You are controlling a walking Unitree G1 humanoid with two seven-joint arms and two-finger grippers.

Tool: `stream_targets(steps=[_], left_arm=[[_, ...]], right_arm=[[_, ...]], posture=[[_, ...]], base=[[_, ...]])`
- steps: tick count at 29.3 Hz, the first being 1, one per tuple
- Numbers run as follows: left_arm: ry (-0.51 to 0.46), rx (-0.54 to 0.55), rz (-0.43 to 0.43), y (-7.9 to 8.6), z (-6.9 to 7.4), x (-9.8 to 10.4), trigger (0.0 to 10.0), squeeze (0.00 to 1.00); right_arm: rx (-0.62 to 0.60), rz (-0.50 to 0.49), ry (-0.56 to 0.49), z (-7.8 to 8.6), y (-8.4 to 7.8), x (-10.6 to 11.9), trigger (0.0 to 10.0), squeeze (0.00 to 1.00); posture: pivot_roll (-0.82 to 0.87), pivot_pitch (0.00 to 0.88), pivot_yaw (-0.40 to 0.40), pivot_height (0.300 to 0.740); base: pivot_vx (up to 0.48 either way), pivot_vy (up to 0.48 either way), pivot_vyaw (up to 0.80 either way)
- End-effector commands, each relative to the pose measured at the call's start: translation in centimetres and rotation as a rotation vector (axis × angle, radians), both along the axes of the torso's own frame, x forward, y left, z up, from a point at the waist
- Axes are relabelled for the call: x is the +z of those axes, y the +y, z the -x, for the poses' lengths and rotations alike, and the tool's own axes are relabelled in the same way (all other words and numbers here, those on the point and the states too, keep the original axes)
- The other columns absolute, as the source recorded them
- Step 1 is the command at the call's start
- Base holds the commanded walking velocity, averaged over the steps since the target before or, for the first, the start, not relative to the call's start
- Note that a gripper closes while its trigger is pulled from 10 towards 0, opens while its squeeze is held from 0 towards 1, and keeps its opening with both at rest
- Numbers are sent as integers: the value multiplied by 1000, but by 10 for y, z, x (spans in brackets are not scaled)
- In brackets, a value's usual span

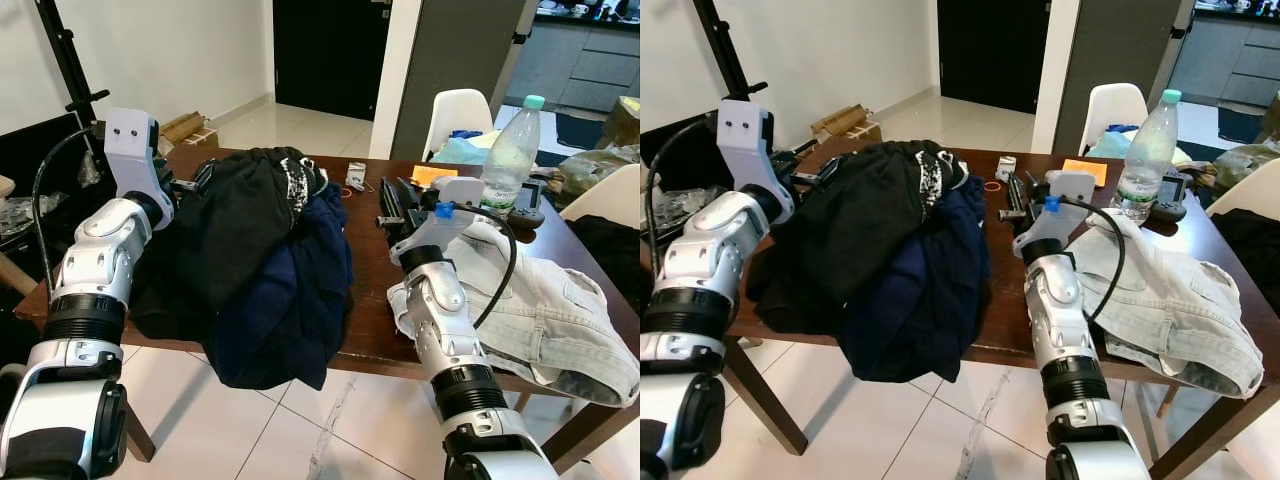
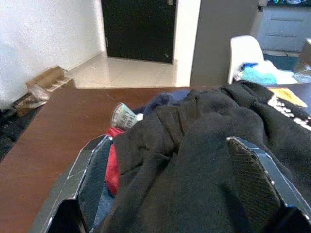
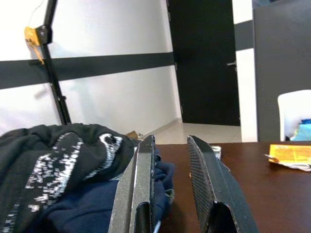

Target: Hang hanger

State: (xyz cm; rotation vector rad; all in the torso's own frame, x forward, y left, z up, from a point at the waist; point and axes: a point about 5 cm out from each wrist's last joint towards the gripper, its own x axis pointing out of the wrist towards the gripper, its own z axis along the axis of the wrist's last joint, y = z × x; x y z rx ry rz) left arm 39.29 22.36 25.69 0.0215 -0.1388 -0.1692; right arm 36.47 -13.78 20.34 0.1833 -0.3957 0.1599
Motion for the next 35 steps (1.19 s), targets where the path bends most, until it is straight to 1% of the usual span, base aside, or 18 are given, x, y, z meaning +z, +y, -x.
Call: stream_targets(steps=[1,5,6,7,10,12,15,18,20,21,22,23,24,25,35], left_arm=[[16,-24,-28,2,-2,0,10000,0],[56,-161,-27,-11,-5,-5,10000,0],[56,-161,-27,-11,-5,-5,10000,0],[68,-182,-30,-13,-6,-8,10000,0],[92,-179,-52,-14,-7,-12,10000,0],[137,-149,-45,-9,-9,-17,10000,0],[148,-143,-41,-7,-9,-19,10000,0],[254,-163,-21,-3,-9,-30,10000,0],[269,-165,-19,-2,-9,-31,10000,0],[280,-151,-22,0,-9,-32,7569,0],[280,-151,-22,0,-9,-32,7569,0],[288,-135,-25,2,-9,-33,4667,0],[293,-121,-33,3,-9,-34,235,0],[291,-116,-40,5,-9,-33,0,0],[232,-96,-69,11,-8,-27,0,0]], right_arm=[[-8,0,14,2,-4,-2,10000,0],[-4,24,28,7,-6,-7,10000,0],[-4,24,28,7,-6,-7,10000,0],[-4,28,34,8,-5,-9,10000,0],[-3,31,40,10,-5,-12,10000,0],[-4,27,47,11,-5,-13,10000,0],[-4,26,49,11,-4,-13,10000,0],[-1,31,53,10,-3,-12,10000,0],[-1,31,54,10,-2,-11,10000,0],[-1,31,54,10,-2,-10,10000,0],[-1,31,54,10,-2,-10,10000,0],[-2,30,54,10,-2,-10,10000,0],[-6,30,58,9,-2,-10,10000,0],[-9,28,65,8,-3,-10,10000,0],[-17,22,90,8,-3,-13,10000,0]], posture=[[69,0,22,740],[71,0,32,740],[71,0,32,740],[73,2,37,740],[74,1,37,740],[76,10,36,740],[76,10,36,740],[80,16,36,740],[81,14,35,740],[81,16,34,740],[81,16,34,740],[81,16,34,740],[80,11,31,740],[81,16,27,740],[78,2,20,740]], base=[[0,0,0],[0,0,0],[0,0,0],[0,0,0],[0,0,0],[0,0,0],[0,0,0],[0,0,0],[0,0,0],[0,0,0],[0,0,0],[0,0,0],[0,0,0],[0,0,0],[0,0,0]])
